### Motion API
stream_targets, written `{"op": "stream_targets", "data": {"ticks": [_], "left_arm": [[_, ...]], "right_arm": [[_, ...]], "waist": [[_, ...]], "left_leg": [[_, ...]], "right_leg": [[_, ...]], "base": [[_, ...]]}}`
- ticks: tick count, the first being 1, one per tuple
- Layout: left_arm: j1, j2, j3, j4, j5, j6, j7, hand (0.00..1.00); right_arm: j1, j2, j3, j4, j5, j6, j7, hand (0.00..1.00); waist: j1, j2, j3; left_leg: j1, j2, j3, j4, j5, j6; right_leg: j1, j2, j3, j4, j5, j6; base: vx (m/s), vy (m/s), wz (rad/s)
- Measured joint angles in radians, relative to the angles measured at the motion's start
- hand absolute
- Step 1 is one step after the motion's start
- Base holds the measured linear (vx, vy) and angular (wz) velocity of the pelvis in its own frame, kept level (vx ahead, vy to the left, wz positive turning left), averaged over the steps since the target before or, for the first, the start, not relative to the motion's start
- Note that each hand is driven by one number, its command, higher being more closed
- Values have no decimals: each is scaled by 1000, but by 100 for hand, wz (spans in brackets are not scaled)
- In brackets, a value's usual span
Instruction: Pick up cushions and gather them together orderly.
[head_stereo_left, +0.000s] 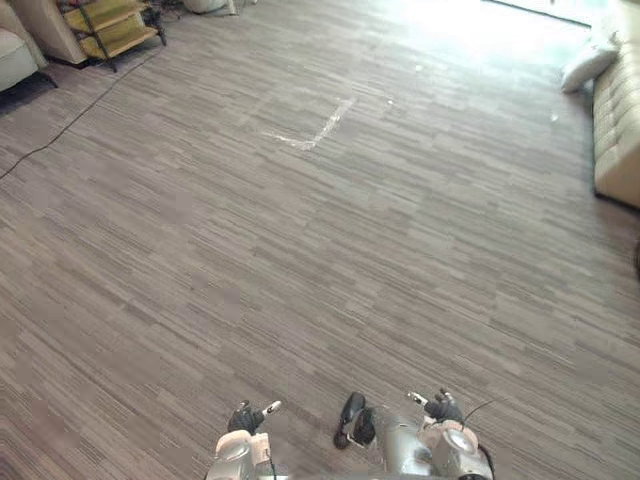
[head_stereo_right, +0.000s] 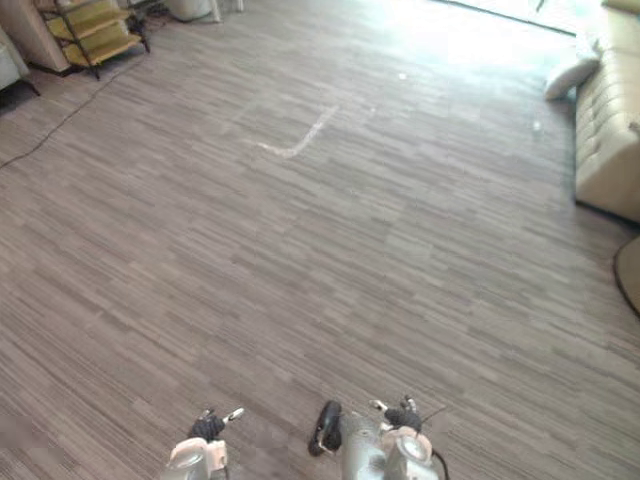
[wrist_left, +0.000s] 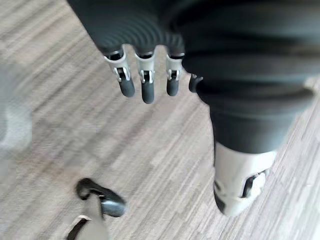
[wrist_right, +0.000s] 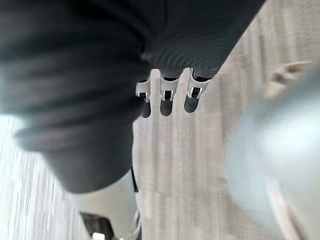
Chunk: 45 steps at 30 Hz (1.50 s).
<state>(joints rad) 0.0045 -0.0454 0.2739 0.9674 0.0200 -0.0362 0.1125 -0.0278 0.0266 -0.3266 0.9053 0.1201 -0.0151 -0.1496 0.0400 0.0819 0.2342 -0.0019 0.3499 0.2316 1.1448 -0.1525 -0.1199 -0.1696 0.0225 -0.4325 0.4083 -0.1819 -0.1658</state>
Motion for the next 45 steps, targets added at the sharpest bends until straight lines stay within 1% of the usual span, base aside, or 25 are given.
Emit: {"op": "stream_targets", "data": {"ticks": [3,6,9,10,12,14,15,17,19,21,22,24,26,27,28,29,31,33,34,37,38,40,43,44,45], "left_arm": [[10,22,4,-41,-4,-6,-5,0],[31,24,20,-83,-4,-22,-6,0],[47,11,38,-107,-35,-32,-2,0],[49,-1,45,-112,-47,-41,0,0],[44,19,41,-113,-42,-41,-1,0],[46,49,40,-97,-41,-38,-1,0],[41,69,16,-77,-40,-37,4,0],[32,81,-6,-41,-37,-22,12,0],[26,79,-24,-22,-30,-15,17,0],[14,64,-41,-12,-30,-14,16,0],[11,64,-46,-6,-30,-14,16,0],[-3,61,-70,25,-24,-11,11,0],[-3,50,-80,32,-20,-10,7,0],[-1,45,-79,32,-20,-10,6,0],[22,40,-75,29,-19,-11,4,0],[26,39,-75,30,-10,-14,0,0],[27,21,-63,34,5,-12,-5,0],[36,-6,-27,13,6,-9,-9,0],[36,-7,-15,7,6,-6,-9,0],[46,29,6,-44,1,-5,-8,0],[50,39,4,-64,-3,-11,-7,0],[52,33,13,-91,-7,-21,-7,0],[54,16,24,-110,-25,-36,-4,0],[54,12,23,-114,-37,-43,-2,0],[52,17,21,-117,-42,-45,-2,0]], "right_arm": [[-1,18,39,34,9,12,2,0],[0,34,91,54,10,19,-2,0],[-1,46,100,74,11,20,-8,0],[-1,46,103,95,11,20,-9,0],[10,47,116,101,10,26,-8,0],[21,48,100,91,7,15,-12,0],[27,46,92,92,3,13,-14,0],[43,42,93,86,-4,14,-10,0],[46,37,92,61,-10,1,-6,0],[46,38,75,24,-20,-13,-2,0],[46,38,66,18,-21,-14,-1,0],[41,34,10,10,-21,-17,-1,0],[51,20,-26,15,-21,-14,-2,0],[51,12,-27,15,-21,-13,-2,0],[64,4,-29,17,-15,-4,0,0],[65,2,-31,17,-12,-5,3,0],[64,-19,-38,10,-14,-5,15,0],[55,-57,-31,7,-19,-1,13,0],[48,-59,-25,15,-21,-2,12,0],[47,-28,3,27,-10,9,10,0],[45,-18,34,41,-2,10,10,0],[31,-6,48,57,-1,15,10,0],[14,17,58,76,-1,15,3,0],[10,25,75,100,-1,16,0,0],[7,37,94,107,0,21,-2,0]], "waist": [[9,-47,11],[28,-67,0],[60,-67,-2],[81,-77,-7],[92,-117,-32],[91,-168,-62],[82,-181,-58],[58,-172,-45],[46,-150,-34],[25,-136,-40],[19,-136,-40],[-2,-131,-37],[-12,-128,-34],[-16,-123,-31],[-37,-111,-32],[-46,-100,-39],[-46,-58,-54],[-30,18,-34],[-30,28,-29],[-13,-41,1],[4,-72,-3],[27,-79,-3],[53,-71,-4],[76,-70,-7],[79,-85,-17]], "left_leg": [[-129,-9,25,-19,-84,32],[-288,-62,55,-302,-112,71],[-363,-176,-6,-735,-23,40],[-356,-192,-23,-770,99,59],[-354,-215,0,-712,100,100],[-330,-229,50,-636,-3,135],[-268,-246,72,-632,-59,145],[-152,-268,73,-646,-112,152],[-19,-278,72,-712,-146,153],[114,-280,50,-839,-172,143],[129,-281,44,-854,-174,139],[212,-286,25,-925,-175,125],[330,-299,13,-1007,-205,95],[361,-298,7,-1023,-218,90],[433,-294,-24,-1027,-246,107],[429,-280,-42,-966,-246,108],[329,-214,-63,-690,-224,94],[96,-96,-106,-160,13,2],[57,-70,-92,-78,-2,5],[-99,-54,-19,2,-107,46],[-184,-69,22,-96,-134,63],[-277,-96,62,-311,-137,76],[-349,-167,60,-764,-13,58],[-362,-171,58,-769,100,65],[-366,-191,62,-734,131,84]], "right_leg": [[164,7,56,-99,-35,27],[304,5,131,-200,-60,76],[392,-23,228,-238,-123,136],[428,-40,279,-242,-161,162],[445,-77,341,-226,-164,166],[368,-133,402,-27,-126,204],[267,-163,431,238,-47,270],[158,-189,430,568,49,323],[73,-211,356,715,32,283],[-93,-219,181,644,-10,220],[-117,-218,160,614,-14,217],[-168,-212,46,327,-5,213],[-182,-196,-20,-28,79,192],[-185,-192,-19,-57,91,187],[-204,-180,22,3,126,112],[-215,-174,46,69,151,74],[-201,-145,27,137,77,47],[-111,-52,46,122,-19,25],[-75,-31,60,111,-36,19],[173,-4,125,-25,-84,29],[251,-5,162,-110,-79,39],[337,-8,208,-190,-76,53],[441,-43,283,-271,-118,122],[486,-57,329,-299,-150,146],[498,-81,354,-294,-160,142]], "base": [[567,-28,-43],[654,62,-64],[667,235,-92],[652,326,-115],[633,296,-87],[840,418,-59],[656,350,-32],[604,239,4],[611,167,7],[500,71,20],[513,19,40],[522,-21,47],[606,-84,53],[882,-161,70],[944,-200,54],[951,-227,47],[623,-189,-6],[922,-187,-55],[911,-108,-66],[716,-77,-51],[524,-41,-64],[666,52,-80],[657,225,-90],[766,413,-100],[933,518,-83]]}}
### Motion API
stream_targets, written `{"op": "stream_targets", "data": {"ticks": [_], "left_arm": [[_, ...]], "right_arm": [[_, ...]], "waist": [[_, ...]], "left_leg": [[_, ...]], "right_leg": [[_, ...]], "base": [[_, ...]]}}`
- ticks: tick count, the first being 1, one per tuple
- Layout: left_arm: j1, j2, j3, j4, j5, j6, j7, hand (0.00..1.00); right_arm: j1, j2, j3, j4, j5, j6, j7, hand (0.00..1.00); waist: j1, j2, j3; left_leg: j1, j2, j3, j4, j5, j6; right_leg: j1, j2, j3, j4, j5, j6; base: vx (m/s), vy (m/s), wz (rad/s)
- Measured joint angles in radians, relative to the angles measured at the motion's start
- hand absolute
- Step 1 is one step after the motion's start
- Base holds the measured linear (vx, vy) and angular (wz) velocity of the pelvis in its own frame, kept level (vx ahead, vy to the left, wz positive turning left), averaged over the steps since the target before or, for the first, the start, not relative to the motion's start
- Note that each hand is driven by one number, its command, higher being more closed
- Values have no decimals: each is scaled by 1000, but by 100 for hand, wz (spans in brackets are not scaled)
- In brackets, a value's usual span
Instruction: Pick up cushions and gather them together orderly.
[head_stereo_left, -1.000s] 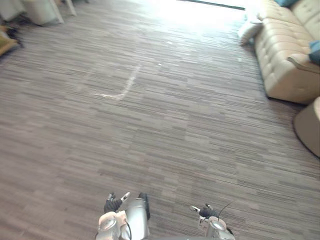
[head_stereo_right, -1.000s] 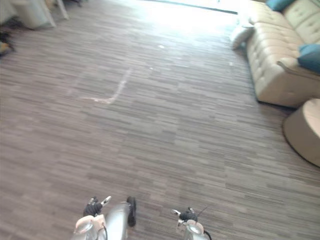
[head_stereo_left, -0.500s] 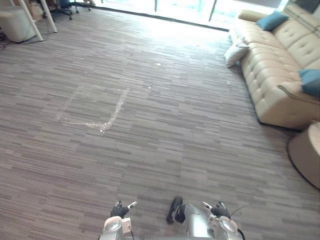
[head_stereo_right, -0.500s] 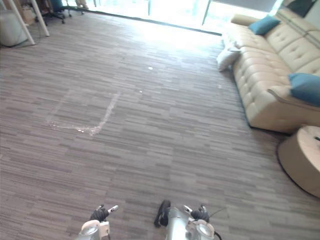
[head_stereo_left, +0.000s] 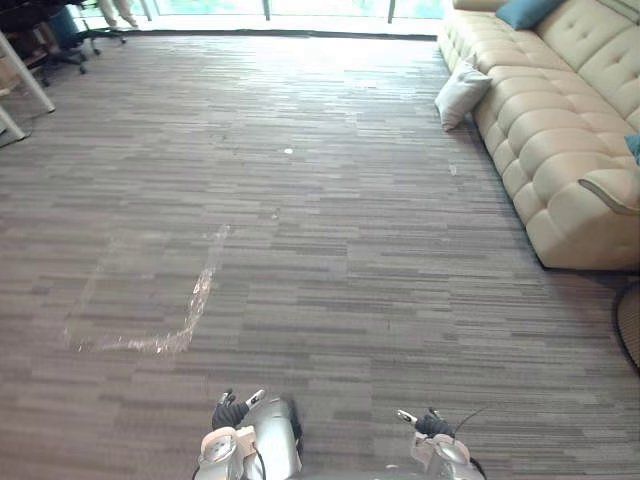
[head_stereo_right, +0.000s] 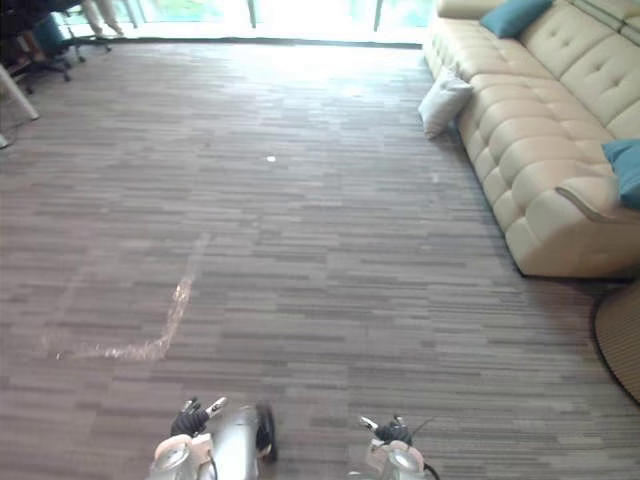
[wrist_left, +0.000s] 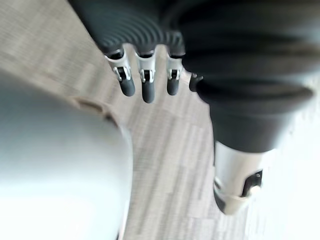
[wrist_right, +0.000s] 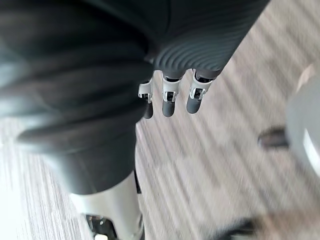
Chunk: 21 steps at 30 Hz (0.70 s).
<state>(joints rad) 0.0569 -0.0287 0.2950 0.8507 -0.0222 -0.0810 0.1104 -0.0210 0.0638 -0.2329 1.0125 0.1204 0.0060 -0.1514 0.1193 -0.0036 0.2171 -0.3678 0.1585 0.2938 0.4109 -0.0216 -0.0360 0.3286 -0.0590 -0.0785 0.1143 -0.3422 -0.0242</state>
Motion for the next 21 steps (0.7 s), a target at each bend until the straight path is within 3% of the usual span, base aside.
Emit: {"op": "stream_targets", "data": {"ticks": [1,2,4,5,6,7,8,9,10,11,12,13,15,16,17,18,19,20,21], "left_arm": [[-4,13,-2,1,0,3,0,0],[-4,13,-1,1,0,3,1,0],[-7,28,-10,15,-1,5,8,0],[-12,42,-29,26,1,8,16,0],[-14,57,-49,47,10,17,19,0],[-11,58,-52,58,21,25,20,0],[-9,56,-60,67,22,28,20,0],[-4,52,-66,72,22,27,20,0],[-5,53,-69,79,22,28,20,0],[-9,55,-69,97,22,28,19,0],[-13,57,-71,121,22,29,19,0],[-13,56,-80,128,22,30,19,0],[-11,52,-96,132,37,28,17,0],[-5,51,-96,132,42,28,16,0],[-1,48,-95,135,43,28,16,0],[2,19,-95,142,48,27,16,0],[7,7,-95,143,50,27,15,0],[8,-7,-90,143,60,28,13,0],[-2,-23,-62,141,61,30,11,0]], "right_arm": [[3,5,0,-2,-1,-1,-2,0],[4,5,0,-3,-1,-1,-3,0],[14,9,-8,-5,-4,-1,-4,0],[20,5,-15,-12,-5,-3,-3,0],[22,0,-23,-17,-6,-14,-3,0],[25,-1,-23,-23,-9,-20,-3,0],[33,-3,-21,-42,-15,-24,-1,0],[41,-1,-23,-67,-23,-33,3,0],[41,0,-27,-78,-24,-35,5,0],[38,-1,-36,-95,-25,-38,5,0],[33,-13,-45,-98,-27,-40,6,0],[32,-20,-49,-98,-28,-41,8,0],[39,-26,-74,-96,-33,-39,9,0],[46,-28,-75,-96,-33,-37,9,0],[60,-36,-75,-96,-33,-34,9,0],[65,-65,-78,-97,-31,-36,14,0],[63,-71,-79,-98,-31,-36,14,0],[59,-82,-83,-108,-34,-35,16,0],[52,-92,-82,-111,-32,-33,16,0]], "waist": [[-9,-24,-9],[-8,-26,-10],[-6,-49,-9],[-10,-65,-2],[-24,-68,1],[-33,-61,1],[-38,-54,-6],[-40,-46,-10],[-45,-43,-11],[-60,-41,-11],[-70,-36,-8],[-73,-30,-6],[-80,-24,-6],[-81,-27,-7],[-89,-27,-10],[-102,8,-25],[-105,26,-35],[-109,54,-40],[-110,82,-29]], "left_leg": [[-7,-13,17,65,-60,59],[-7,-13,20,69,-67,61],[56,-46,45,89,-147,75],[125,-75,55,76,-187,70],[216,-106,53,51,-226,67],[279,-119,52,25,-248,69],[365,-127,51,-19,-268,65],[454,-132,50,-87,-282,58],[480,-133,47,-113,-285,55],[522,-133,41,-147,-283,57],[596,-136,35,-202,-287,49],[629,-136,26,-228,-291,43],[734,-142,-4,-294,-321,-7],[770,-147,-18,-304,-333,-26],[815,-148,-54,-301,-347,-39],[833,-115,-92,-274,-344,-43],[815,-99,-108,-233,-339,-49],[762,-65,-131,-98,-329,-59],[650,-22,-160,174,-266,-72]], "right_leg": [[-28,-41,22,83,30,4],[-35,-44,24,95,34,9],[-136,-90,67,385,108,111],[-224,-117,98,620,207,162],[-303,-142,80,857,256,173],[-345,-147,61,944,251,164],[-395,-148,17,998,223,130],[-483,-148,-67,977,171,88],[-527,-147,-110,944,148,78],[-591,-147,-182,847,119,70],[-642,-129,-255,642,125,66],[-650,-110,-282,530,144,67],[-665,-52,-298,222,255,46],[-671,-46,-290,208,272,18],[-679,-45,-252,255,357,-70],[-701,-48,-253,385,295,-81],[-712,-43,-262,425,258,-87],[-708,-34,-281,469,192,-87],[-672,-3,-283,471,138,-88]], "base": [[691,380,-38],[692,386,-30],[530,325,-17],[610,339,4],[719,336,9],[579,222,16],[712,192,8],[563,131,5],[666,127,16],[573,68,27],[631,49,31],[688,9,39],[738,-37,62],[816,-98,76],[854,-141,76],[845,-159,67],[809,-202,41],[917,-278,9],[895,-260,-8]]}}
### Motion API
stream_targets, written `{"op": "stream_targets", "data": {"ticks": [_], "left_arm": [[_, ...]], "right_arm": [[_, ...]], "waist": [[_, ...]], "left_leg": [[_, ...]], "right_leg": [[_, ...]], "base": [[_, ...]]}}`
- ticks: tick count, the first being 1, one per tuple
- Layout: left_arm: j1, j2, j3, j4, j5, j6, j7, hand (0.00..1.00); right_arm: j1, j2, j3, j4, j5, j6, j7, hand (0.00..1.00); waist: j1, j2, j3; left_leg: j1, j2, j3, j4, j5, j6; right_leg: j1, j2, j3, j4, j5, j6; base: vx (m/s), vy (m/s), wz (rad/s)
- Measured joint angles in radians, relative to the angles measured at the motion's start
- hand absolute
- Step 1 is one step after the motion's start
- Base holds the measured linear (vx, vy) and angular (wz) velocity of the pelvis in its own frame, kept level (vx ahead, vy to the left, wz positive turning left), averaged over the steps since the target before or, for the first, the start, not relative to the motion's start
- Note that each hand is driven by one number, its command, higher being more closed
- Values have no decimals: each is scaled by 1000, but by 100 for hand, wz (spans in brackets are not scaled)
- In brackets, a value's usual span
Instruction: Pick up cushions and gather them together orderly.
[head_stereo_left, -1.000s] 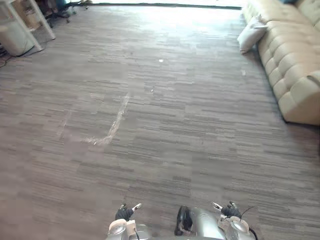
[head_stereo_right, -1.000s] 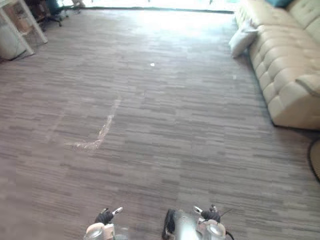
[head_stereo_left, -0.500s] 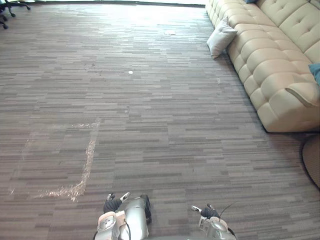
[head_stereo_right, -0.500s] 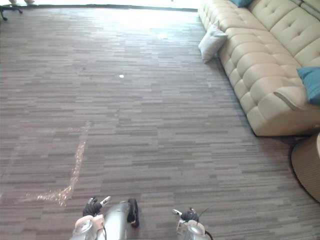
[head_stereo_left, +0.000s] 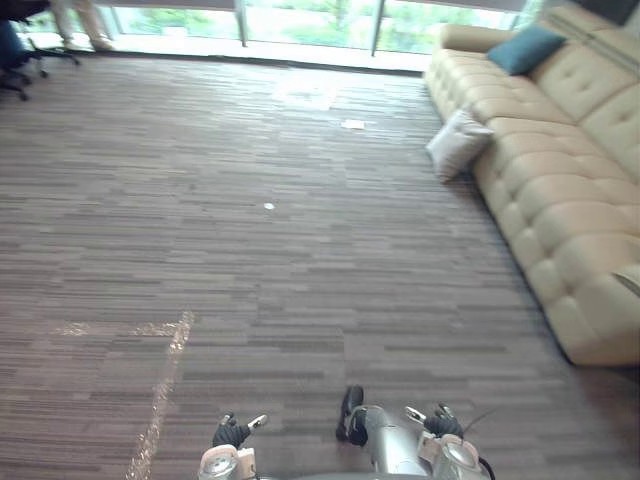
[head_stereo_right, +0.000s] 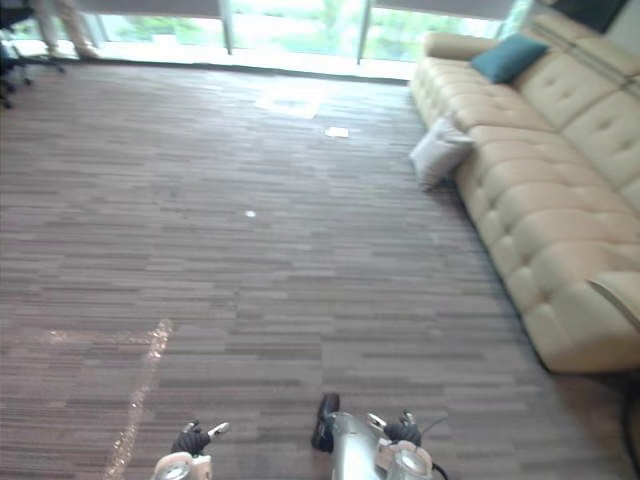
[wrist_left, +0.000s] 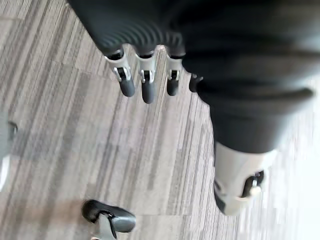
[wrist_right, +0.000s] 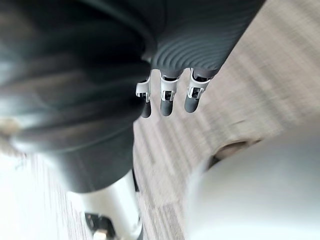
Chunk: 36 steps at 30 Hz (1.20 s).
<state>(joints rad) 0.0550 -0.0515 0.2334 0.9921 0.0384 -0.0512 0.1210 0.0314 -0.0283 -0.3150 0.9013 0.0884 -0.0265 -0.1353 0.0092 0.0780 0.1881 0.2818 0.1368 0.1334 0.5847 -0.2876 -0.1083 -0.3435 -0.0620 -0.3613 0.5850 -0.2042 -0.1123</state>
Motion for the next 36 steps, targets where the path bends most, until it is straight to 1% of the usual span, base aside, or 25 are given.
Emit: {"op": "stream_targets", "data": {"ticks": [1,2,3,4,6,7,9,11,13,14,15,16,18,19,22,25,28,29,30,31,32,33,34,35,36], "left_arm": [[-2,0,16,-2,0,1,1,0],[5,-2,30,-10,-1,3,1,0],[5,0,45,-22,0,4,0,0],[5,19,56,-49,-1,3,2,0],[7,32,56,-80,-4,-4,2,0],[5,34,53,-104,-4,-12,3,0],[6,28,61,-124,-7,-25,3,0],[7,12,65,-143,-24,-30,4,0],[8,9,63,-155,-29,-29,4,0],[7,24,62,-153,-24,-26,3,0],[6,34,62,-142,-23,-25,4,0],[3,42,61,-133,-22,-24,5,0],[-9,72,35,-96,-21,-17,8,0],[-9,75,33,-84,-20,-9,8,0],[-8,75,17,-46,-19,-1,8,0],[-10,82,5,-11,-18,1,7,0],[-11,82,-37,1,-6,8,4,0],[-2,82,-36,0,1,8,2,0],[8,73,-36,0,1,10,0,0],[15,62,-34,2,0,11,0,0],[20,44,-34,4,3,13,1,0],[17,24,-19,1,7,14,0,0],[14,19,-8,-2,8,14,-1,0],[15,10,18,-3,7,14,-4,0],[13,4,40,-16,7,14,-7,0]], "right_arm": [[-4,-5,1,-2,1,2,-2,0],[-5,-7,3,1,7,5,-3,0],[-7,-4,5,10,20,6,-4,0],[-13,16,8,22,40,11,-7,0],[-8,34,28,25,50,15,-10,0],[-13,40,53,40,55,17,-12,0],[-33,58,51,59,62,18,-17,0],[-33,75,56,61,64,20,-22,0],[-33,93,93,89,65,23,-21,0],[-34,99,105,94,64,27,-22,0],[-32,101,87,93,63,23,-24,0],[-28,102,80,93,60,24,-24,0],[-10,99,72,88,38,17,-23,0],[-11,96,72,85,35,15,-22,0],[7,91,81,28,19,3,-14,0],[2,90,51,-18,18,-5,-7,0],[6,66,9,-13,19,-2,-4,0],[15,64,6,-9,18,4,-5,0],[43,53,1,-13,31,10,-2,0],[41,44,3,-18,28,9,-1,0],[37,32,3,-22,25,8,2,0],[26,17,2,-19,19,10,2,0],[23,12,3,-19,21,11,3,0],[15,6,4,-17,22,11,0,0],[8,6,4,-11,29,14,-4,0]], "waist": [[2,14,8],[7,24,16],[7,24,20],[9,-13,38],[32,-46,36],[51,-67,36],[65,-66,39],[85,-61,37],[109,-73,15],[113,-99,1],[107,-119,-5],[107,-132,-2],[96,-159,2],[93,-158,3],[70,-134,1],[40,-123,8],[18,-112,14],[17,-117,13],[-3,-115,7],[-8,-97,-4],[-9,-62,-21],[-7,-29,-25],[-6,-16,-18],[-2,-1,-8],[0,9,-2]], "left_leg": [[-77,31,-18,177,85,-21],[-183,94,-9,404,106,-37],[-243,134,10,509,88,-23],[-342,153,43,575,41,12],[-464,150,94,508,5,45],[-544,132,142,352,-5,60],[-613,91,170,84,11,68],[-654,55,186,-156,93,51],[-657,30,179,-176,249,92],[-654,17,189,-157,242,112],[-635,1,212,-143,203,153],[-603,-17,225,-139,178,161],[-467,-71,243,-141,79,159],[-410,-84,242,-144,48,157],[-214,-99,237,-238,-20,142],[-64,-101,213,-353,-36,119],[69,-106,157,-442,-57,76],[109,-116,135,-455,-70,57],[172,-124,77,-454,-78,46],[174,-102,62,-434,-77,46],[149,-70,38,-355,-76,44],[53,-23,12,-132,-45,18],[3,0,0,2,7,4],[-87,45,-14,215,120,-23],[-174,101,4,408,117,-39]], "right_leg": [[36,20,3,-19,-15,-4],[106,60,7,-59,-39,-16],[168,81,11,-92,-52,-23],[293,89,30,-166,-76,-21],[409,90,59,-272,-80,-7],[468,88,85,-339,-78,6],[543,76,121,-388,-92,31],[613,66,170,-443,-118,69],[662,41,248,-464,-144,88],[644,7,277,-418,-133,74],[594,-29,294,-305,-109,110],[554,-53,308,-175,-87,145],[401,-117,349,288,71,235],[362,-132,340,403,87,236],[194,-137,224,538,38,190],[20,-107,72,277,-11,166],[-6,-44,14,-179,98,138],[-8,-42,15,-234,135,114],[-21,-42,60,-151,233,1],[-35,-40,60,-89,189,9],[-40,-36,41,-33,126,16],[-25,-10,28,-1,57,20],[-1,10,30,-5,32,20],[48,49,43,-35,9,12],[119,88,49,-77,-7,2]], "base": [[858,-200,-29],[550,-91,-35],[700,-115,-27],[670,-124,-17],[615,-103,-30],[567,-26,-50],[678,65,-55],[690,220,-81],[720,307,-107],[739,340,-80],[723,346,-53],[685,371,-29],[712,361,-5],[743,295,1],[575,161,13],[562,77,26],[788,-40,69],[813,-133,99],[826,-149,82],[811,-188,63],[913,-267,15],[751,-233,4],[729,-224,-21],[567,-118,-43],[841,-174,-57]]}}
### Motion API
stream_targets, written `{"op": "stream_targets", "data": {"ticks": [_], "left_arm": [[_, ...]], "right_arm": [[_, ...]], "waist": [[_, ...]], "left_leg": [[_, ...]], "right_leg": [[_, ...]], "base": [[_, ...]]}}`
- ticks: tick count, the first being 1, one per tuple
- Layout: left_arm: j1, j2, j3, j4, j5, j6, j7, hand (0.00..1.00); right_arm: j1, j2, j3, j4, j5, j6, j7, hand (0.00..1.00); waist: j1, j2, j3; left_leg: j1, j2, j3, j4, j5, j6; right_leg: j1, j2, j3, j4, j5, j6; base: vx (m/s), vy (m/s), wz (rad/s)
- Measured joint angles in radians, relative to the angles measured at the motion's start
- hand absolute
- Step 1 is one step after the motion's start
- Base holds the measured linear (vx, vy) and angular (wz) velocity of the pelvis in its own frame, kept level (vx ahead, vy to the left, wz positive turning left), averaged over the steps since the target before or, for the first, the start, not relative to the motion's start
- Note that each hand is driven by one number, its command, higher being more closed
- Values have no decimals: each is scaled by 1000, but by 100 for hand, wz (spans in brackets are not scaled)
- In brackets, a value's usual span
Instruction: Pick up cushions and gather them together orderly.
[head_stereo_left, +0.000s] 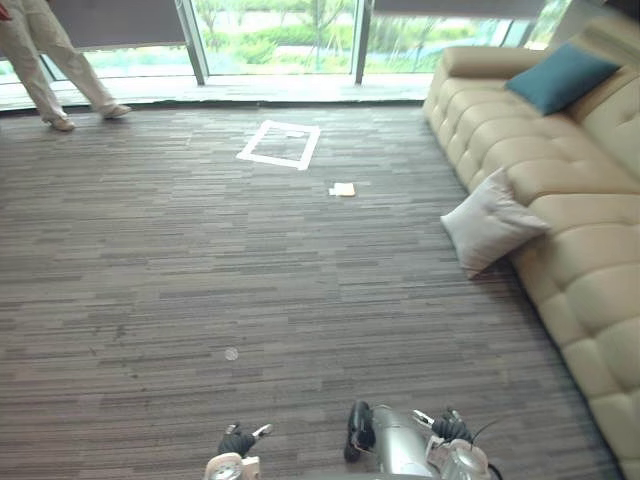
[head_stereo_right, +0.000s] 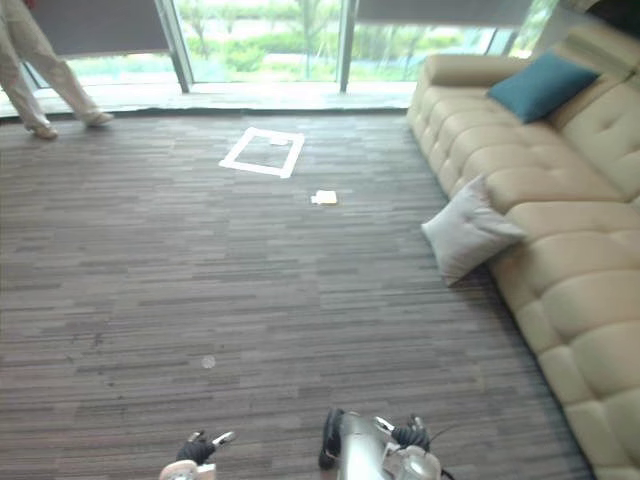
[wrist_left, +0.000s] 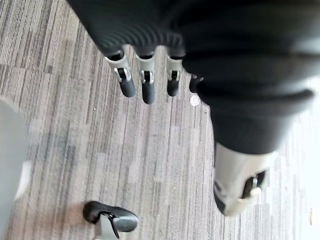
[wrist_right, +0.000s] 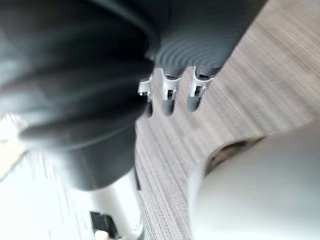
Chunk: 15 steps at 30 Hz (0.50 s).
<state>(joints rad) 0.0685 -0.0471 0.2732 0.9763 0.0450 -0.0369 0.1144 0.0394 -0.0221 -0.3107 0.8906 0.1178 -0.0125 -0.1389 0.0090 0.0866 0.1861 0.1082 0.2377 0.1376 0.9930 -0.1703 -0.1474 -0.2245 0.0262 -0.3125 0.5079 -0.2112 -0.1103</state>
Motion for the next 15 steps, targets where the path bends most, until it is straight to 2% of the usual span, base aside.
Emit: {"op": "stream_targets", "data": {"ticks": [1,3,4,5,6,7,8,9,10,11,12,13,14,15], "left_arm": [[1,4,18,-16,1,0,-5,0],[2,34,20,-44,-4,-2,-5,0],[3,39,20,-61,-9,-6,-4,0],[-2,31,21,-86,-10,-14,-4,0],[-2,32,22,-94,-10,-19,-4,0],[-1,21,22,-105,-14,-26,-5,0],[-3,16,23,-106,-19,-28,-4,0],[1,13,24,-105,-27,-29,-1,0],[6,11,24,-105,-33,-34,2,0],[5,14,24,-101,-42,-38,5,0],[6,25,24,-102,-42,-38,8,0],[3,35,23,-97,-40,-35,10,0],[0,50,24,-92,-39,-35,11,0],[-9,57,24,-81,-38,-34,15,0]], "right_arm": [[0,13,1,2,6,0,-1,0],[0,40,8,25,21,1,-1,0],[1,49,18,33,23,3,-2,0],[-2,59,19,38,30,6,-3,0],[-3,61,23,38,33,6,-4,0],[-12,62,40,38,37,7,-7,0],[-14,68,40,40,37,8,-9,0],[-16,72,42,48,37,8,-12,0],[-17,70,51,58,36,8,-15,0],[-22,71,71,69,36,12,-18,0],[-14,89,82,70,36,11,-20,0],[-3,92,106,74,36,16,-16,0],[2,94,115,72,36,16,-18,0],[4,94,115,69,35,17,-18,0]], "waist": [[3,-10,10],[10,-65,20],[24,-83,15],[45,-83,16],[52,-85,19],[60,-83,19],[64,-82,20],[65,-79,16],[67,-71,14],[80,-78,5],[82,-103,-17],[83,-125,-30],[89,-149,-31],[91,-162,-23]], "left_leg": [[-64,35,20,115,-32,14],[-189,47,71,140,-97,56],[-247,45,101,82,-116,78],[-327,37,130,-43,-142,101],[-362,28,129,-104,-144,105],[-412,3,113,-219,-139,107],[-428,-27,96,-320,-122,102],[-439,-67,60,-487,-67,78],[-442,-82,34,-582,-21,66],[-433,-85,28,-551,67,75],[-432,-99,44,-515,63,91],[-430,-108,65,-496,33,114],[-405,-114,106,-490,-3,127],[-360,-122,140,-489,-36,140]], "right_leg": [[77,25,16,-43,-14,-8],[231,26,54,-144,-19,-3],[276,22,79,-192,-19,-2],[339,20,114,-240,-18,0],[362,19,129,-261,-20,4],[402,6,159,-290,-34,28],[425,-10,178,-300,-47,49],[446,-28,217,-304,-79,76],[465,-33,249,-301,-114,94],[487,-50,295,-295,-148,108],[482,-74,331,-271,-150,101],[458,-94,344,-220,-142,112],[401,-121,363,-83,-131,130],[314,-143,375,120,-79,174]], "base": [[814,-137,-49],[615,-111,-40],[548,-55,-70],[559,-13,-73],[595,89,-80],[485,132,-61],[664,267,-82],[518,263,-89],[632,378,-117],[576,370,-115],[601,379,-100],[611,363,-80],[560,345,-77],[636,385,-74]]}}
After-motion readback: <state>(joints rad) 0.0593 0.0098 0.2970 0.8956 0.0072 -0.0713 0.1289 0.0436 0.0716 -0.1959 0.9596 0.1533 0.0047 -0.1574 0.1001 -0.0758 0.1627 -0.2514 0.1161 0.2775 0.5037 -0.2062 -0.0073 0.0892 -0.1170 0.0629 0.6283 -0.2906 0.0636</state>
